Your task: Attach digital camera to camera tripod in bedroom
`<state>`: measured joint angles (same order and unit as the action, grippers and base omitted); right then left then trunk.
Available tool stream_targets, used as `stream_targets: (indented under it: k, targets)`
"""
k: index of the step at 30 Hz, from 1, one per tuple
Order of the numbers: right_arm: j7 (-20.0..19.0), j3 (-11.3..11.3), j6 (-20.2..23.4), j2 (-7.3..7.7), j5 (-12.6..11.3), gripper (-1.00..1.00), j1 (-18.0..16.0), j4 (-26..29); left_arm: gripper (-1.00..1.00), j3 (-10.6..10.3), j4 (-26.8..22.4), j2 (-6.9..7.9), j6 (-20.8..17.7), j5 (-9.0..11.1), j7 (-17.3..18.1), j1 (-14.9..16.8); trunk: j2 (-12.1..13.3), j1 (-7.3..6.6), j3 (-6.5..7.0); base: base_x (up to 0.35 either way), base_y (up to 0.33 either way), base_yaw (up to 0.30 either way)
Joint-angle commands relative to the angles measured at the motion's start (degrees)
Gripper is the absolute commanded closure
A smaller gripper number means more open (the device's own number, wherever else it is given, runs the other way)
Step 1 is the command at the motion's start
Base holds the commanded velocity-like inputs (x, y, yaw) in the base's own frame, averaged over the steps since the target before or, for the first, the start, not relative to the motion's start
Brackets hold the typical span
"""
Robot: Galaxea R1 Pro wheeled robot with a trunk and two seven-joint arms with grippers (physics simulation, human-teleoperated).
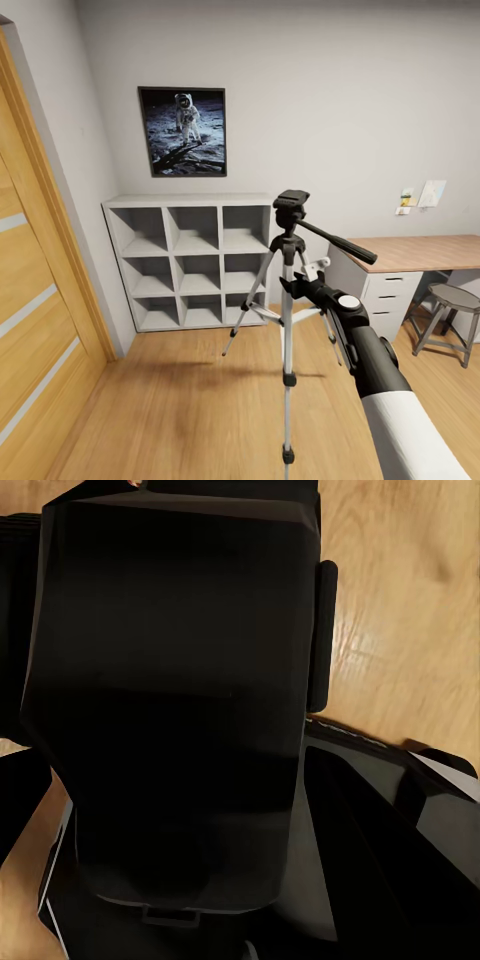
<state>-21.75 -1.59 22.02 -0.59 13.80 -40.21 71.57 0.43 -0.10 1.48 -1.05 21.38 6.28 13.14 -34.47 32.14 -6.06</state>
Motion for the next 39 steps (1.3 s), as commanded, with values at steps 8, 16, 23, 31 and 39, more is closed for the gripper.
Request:
stream_targets:
  k: [8, 16, 23, 31, 39]
  targets:
    - [-0.66, 0.04, 0.31, 1.60, 0.50, 1.00, -0.04, -2.82, 1.00, 0.01, 0.01, -0.12, -0.10, 0.05, 0.22, 0.04, -0.10, 0.02, -0.10, 0.000, -0.055, 0.000]
    - [-0.74, 0.00, 0.29, 2.74, 0.51, 1.00, -0.04, -3.58, 1.00, 0.01, 0.01, -0.07, -0.10, -0.02, 0.20, 0.04, -0.10, 0.02, -0.10, 0.000, -0.263, 0.000]
    - [-0.83, 0.00, 0.29, 2.79, 0.45, 1.00, -0.04, -3.62, 1.00, 0.01, 0.01, -0.07, -0.10, -0.02, 0.15, 0.04, -0.10, 0.02, -0.10, 0.000, -0.284, 0.000]
    - [-0.93, 0.00, 0.12, 2.79, 0.44, 1.00, -0.04, -4.65, 1.00, 0.01, 0.01, -0.08, -0.10, -0.02, 0.14, 0.04, -0.10, 0.02, -0.10, 0.000, -0.286, 0.000]
    - [-1.04, 0.00, -0.25, 2.78, 0.37, 1.00, -0.04, -4.66, 1.00, 0.01, 0.01, -0.07, -0.10, -0.02, 0.14, 0.04, -0.10, 0.02, -0.10, 0.000, -0.286, 0.000]
